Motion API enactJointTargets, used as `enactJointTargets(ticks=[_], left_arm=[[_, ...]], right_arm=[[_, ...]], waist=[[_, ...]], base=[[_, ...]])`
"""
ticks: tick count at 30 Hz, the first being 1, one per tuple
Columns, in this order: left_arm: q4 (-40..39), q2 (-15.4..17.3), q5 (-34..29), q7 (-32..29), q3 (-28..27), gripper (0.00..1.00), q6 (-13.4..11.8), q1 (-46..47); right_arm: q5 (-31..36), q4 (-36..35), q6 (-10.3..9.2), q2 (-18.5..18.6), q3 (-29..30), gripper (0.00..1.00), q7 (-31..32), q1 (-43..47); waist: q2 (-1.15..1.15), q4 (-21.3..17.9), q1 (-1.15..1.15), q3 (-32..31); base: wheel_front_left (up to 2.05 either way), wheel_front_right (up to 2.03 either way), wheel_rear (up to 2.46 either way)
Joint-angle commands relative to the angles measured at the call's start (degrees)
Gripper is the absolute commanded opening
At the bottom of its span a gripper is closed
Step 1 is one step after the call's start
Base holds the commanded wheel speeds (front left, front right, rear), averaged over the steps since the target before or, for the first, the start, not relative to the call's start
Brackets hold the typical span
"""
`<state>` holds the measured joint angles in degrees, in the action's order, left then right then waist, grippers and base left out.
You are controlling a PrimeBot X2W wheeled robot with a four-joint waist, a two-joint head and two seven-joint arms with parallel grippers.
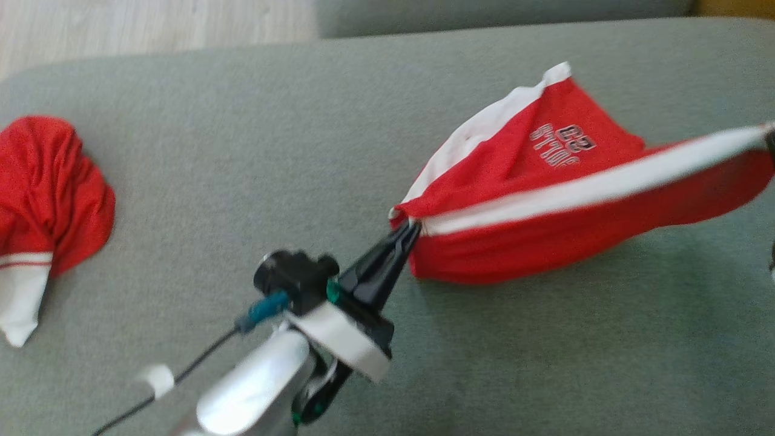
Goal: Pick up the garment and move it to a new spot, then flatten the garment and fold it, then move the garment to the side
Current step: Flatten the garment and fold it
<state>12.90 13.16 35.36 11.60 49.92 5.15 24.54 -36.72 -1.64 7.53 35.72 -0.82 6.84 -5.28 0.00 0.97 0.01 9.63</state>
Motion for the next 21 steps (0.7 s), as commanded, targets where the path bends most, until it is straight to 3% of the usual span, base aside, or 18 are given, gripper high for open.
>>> enactJointTargets(ticks=[1,9,21], left_arm=[[0.75,-0.71,1.40,-0.85,-2.66,0.00,0.59,4.21],[7.49,-4.34,3.36,-1.36,-4.53,0.00,0.80,10.47],[17.15,-7.82,4.73,-1.92,-4.70,0.00,0.75,18.92]], right_arm=[[0.33,1.00,-0.04,3.48,-2.35,0.00,1.47,-4.70],[-1.84,10.39,-0.04,6.52,-10.87,0.00,4.82,-18.55],[-3.99,23.60,-0.04,8.36,-25.94,0.00,1.96,-37.14]], waist=[[0.00,2.76,-0.01,3.12],[0.00,5.44,-0.01,7.76],[0.00,8.12,-0.01,13.93]], base=[[0.00,0.00,0.00],[0.00,0.00,0.00],[0.00,0.00,0.00]])
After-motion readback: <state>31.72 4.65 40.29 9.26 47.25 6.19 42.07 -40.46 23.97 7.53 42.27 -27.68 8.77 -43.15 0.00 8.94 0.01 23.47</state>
